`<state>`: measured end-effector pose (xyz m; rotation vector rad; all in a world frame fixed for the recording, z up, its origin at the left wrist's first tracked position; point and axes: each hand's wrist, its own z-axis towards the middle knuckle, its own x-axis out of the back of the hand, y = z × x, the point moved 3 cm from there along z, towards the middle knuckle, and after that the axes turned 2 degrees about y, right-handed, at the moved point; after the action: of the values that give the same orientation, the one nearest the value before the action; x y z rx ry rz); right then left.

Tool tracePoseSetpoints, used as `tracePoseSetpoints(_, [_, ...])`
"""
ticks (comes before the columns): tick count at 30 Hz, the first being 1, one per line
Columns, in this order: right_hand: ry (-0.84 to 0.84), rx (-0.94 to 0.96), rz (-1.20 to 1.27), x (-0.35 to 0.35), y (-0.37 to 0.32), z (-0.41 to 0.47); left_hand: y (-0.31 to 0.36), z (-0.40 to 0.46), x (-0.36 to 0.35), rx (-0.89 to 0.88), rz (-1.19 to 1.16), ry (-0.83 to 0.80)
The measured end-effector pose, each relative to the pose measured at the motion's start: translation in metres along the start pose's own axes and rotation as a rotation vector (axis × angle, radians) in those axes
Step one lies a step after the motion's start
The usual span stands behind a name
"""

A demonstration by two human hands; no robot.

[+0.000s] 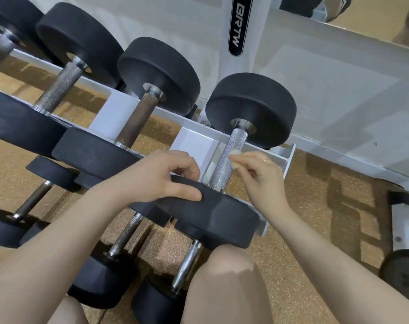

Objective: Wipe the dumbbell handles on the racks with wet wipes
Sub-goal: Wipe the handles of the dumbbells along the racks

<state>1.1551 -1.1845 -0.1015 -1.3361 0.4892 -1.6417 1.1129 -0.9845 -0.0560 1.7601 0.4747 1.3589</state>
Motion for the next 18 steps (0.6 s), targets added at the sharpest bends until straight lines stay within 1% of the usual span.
tracePoseSetpoints(2, [-0.157, -0.07, 0.135, 0.001, -0.002, -0.008, -0.001, 0.0, -0.001, 0.004, -0.009, -0.003])
tracePoseSetpoints(4, [-0.328, -0.18, 0.244, 0.005, -0.003, -0.011, -0.002, 0.0, -0.002, 0.003, -0.019, 0.005])
tracePoseSetpoints(5, [-0.337, -0.24, 0.288, 0.008, -0.003, -0.009, -0.002, 0.0, -0.002, 0.001, -0.024, 0.006])
tracePoseSetpoints(6, [-0.26, -0.303, 0.327, 0.012, 0.0, -0.004, -0.002, 0.0, -0.002, 0.003, -0.032, 0.006])
tracePoseSetpoints(8, [0.02, -0.428, 0.341, 0.02, 0.009, 0.011, -0.002, 0.0, -0.002, 0.009, -0.05, 0.012])
tracePoseSetpoints(9, [0.131, -0.472, 0.32, 0.021, 0.012, 0.017, -0.003, 0.0, -0.003, 0.015, -0.059, 0.016])
tracePoseSetpoints(10, [0.183, -0.493, 0.296, 0.018, 0.012, 0.022, -0.003, -0.001, -0.003, 0.019, -0.065, 0.02])
tracePoseSetpoints(11, [0.179, -0.495, 0.296, 0.014, 0.012, 0.026, -0.003, -0.001, -0.003, 0.023, -0.07, 0.024])
tracePoseSetpoints(14, [0.043, -0.46, 0.401, 0.002, 0.008, 0.025, -0.003, -0.001, -0.004, 0.039, -0.09, 0.034])
tracePoseSetpoints(16, [-0.074, -0.297, 0.352, 0.003, 0.008, 0.018, -0.002, -0.001, -0.004, 0.037, -0.09, 0.039])
tracePoseSetpoints(18, [-0.271, -0.092, 0.211, 0.006, 0.004, 0.009, -0.002, -0.001, -0.004, 0.044, -0.089, 0.034])
